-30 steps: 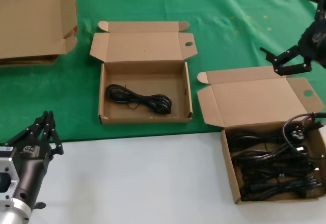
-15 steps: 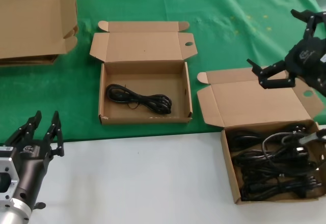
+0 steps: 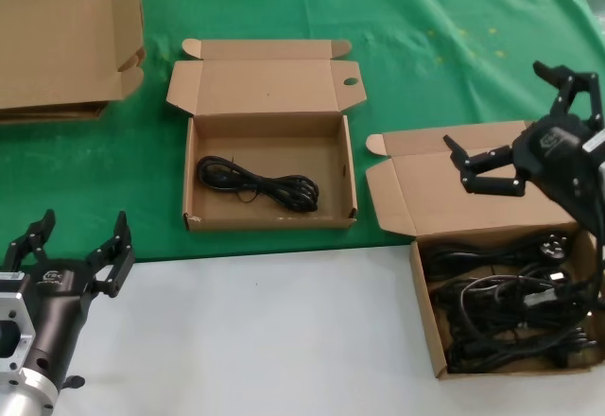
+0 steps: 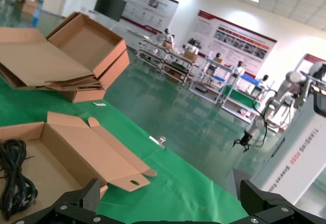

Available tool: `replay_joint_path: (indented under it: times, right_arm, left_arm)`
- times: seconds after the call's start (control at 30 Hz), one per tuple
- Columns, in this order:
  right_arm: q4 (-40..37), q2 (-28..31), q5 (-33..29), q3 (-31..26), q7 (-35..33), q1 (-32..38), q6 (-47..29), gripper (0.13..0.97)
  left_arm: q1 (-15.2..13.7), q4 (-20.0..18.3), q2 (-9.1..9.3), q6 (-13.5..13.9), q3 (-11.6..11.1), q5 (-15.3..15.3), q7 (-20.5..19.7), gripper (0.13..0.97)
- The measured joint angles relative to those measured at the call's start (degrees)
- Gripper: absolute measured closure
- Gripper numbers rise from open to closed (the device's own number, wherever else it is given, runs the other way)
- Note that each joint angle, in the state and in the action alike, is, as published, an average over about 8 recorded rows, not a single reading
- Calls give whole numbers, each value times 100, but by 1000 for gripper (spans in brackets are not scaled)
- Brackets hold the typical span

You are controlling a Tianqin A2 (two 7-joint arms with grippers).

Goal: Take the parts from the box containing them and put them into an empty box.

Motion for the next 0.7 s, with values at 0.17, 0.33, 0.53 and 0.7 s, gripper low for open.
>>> replay_joint_path:
  times: [0.17, 0.33, 0.53, 0.7]
  right_arm:
    - [53, -190, 55, 107, 40, -275, 170, 129]
    - [106, -381, 110, 214, 80, -550, 341, 129]
    - [170, -610, 175, 342, 128, -881, 544, 129]
    - [223, -802, 230, 449, 168, -1158, 714, 129]
  left_arm:
    - [0, 0, 0, 0, 0, 0, 2, 515]
    - [0, 0, 0, 0, 0, 0, 2, 468]
    - [0, 0, 0, 0, 0, 0, 0, 324]
    - [0, 0, 0, 0, 0, 0, 0, 261]
